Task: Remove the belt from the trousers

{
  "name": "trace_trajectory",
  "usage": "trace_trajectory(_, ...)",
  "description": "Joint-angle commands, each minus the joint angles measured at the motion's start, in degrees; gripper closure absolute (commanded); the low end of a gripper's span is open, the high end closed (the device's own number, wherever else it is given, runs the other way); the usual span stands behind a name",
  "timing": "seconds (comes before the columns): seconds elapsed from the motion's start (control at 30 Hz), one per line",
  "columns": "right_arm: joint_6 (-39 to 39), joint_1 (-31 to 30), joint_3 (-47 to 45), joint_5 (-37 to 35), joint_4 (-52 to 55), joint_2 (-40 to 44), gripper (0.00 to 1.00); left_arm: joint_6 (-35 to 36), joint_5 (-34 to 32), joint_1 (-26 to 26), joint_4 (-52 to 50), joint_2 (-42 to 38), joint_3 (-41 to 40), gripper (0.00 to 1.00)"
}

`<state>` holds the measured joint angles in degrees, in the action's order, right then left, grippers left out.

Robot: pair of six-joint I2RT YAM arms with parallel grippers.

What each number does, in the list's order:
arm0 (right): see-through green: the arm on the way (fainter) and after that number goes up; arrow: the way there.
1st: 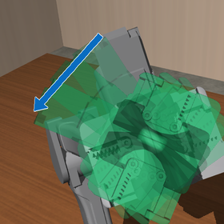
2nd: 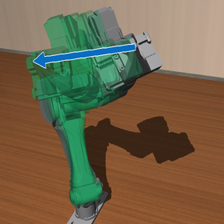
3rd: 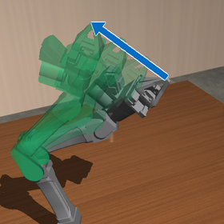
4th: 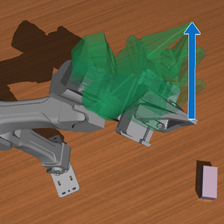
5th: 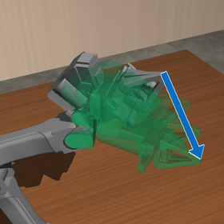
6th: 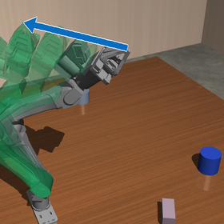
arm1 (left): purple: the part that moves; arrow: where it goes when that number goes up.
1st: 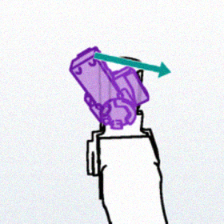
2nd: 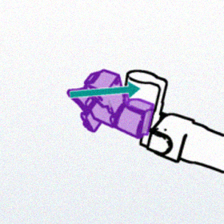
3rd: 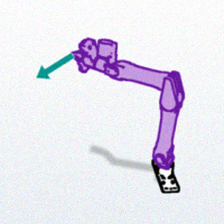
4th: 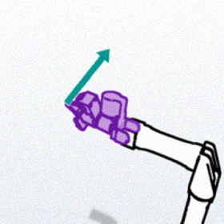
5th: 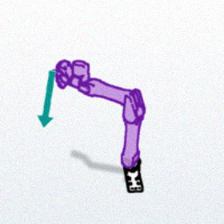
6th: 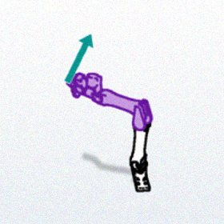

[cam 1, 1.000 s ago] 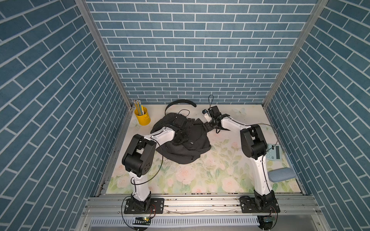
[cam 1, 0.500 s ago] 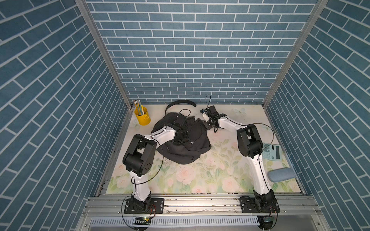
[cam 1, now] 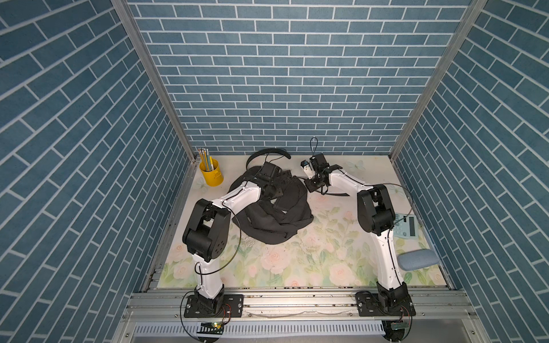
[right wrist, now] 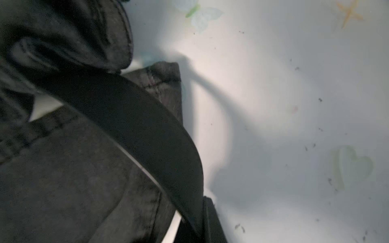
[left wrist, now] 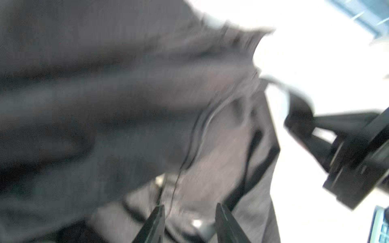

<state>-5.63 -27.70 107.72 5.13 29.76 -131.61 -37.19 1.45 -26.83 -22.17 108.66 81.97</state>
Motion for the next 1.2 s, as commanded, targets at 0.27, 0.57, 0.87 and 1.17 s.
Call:
trace_trajectory(0.27, 10.79, 2.62, 7.4, 11.91, 6.4, 9.51, 1.0, 4.2, -12.8, 2.56, -4.7, 11.73, 6.98, 0.59)
trace_trajectory(0.57, 19.43, 9.77, 10.41, 18.75, 6.32, 15.68, 1.0, -3.06, -16.36, 7.84, -6.36, 17.51, 2.26, 1.0)
trace_trajectory(0.87, 19.55, 20.91, 12.56, 11.19, 12.33, 19.68, 1.0, -3.78, -17.57, 10.49, -1.97, 11.92, -5.52, 1.0)
trace_trajectory(1.17, 24.67, 27.51, -0.03, 8.92, 2.87, 26.43, 1.0, -5.67, -18.4, 12.5, -2.85, 10.98, -10.43, 1.0)
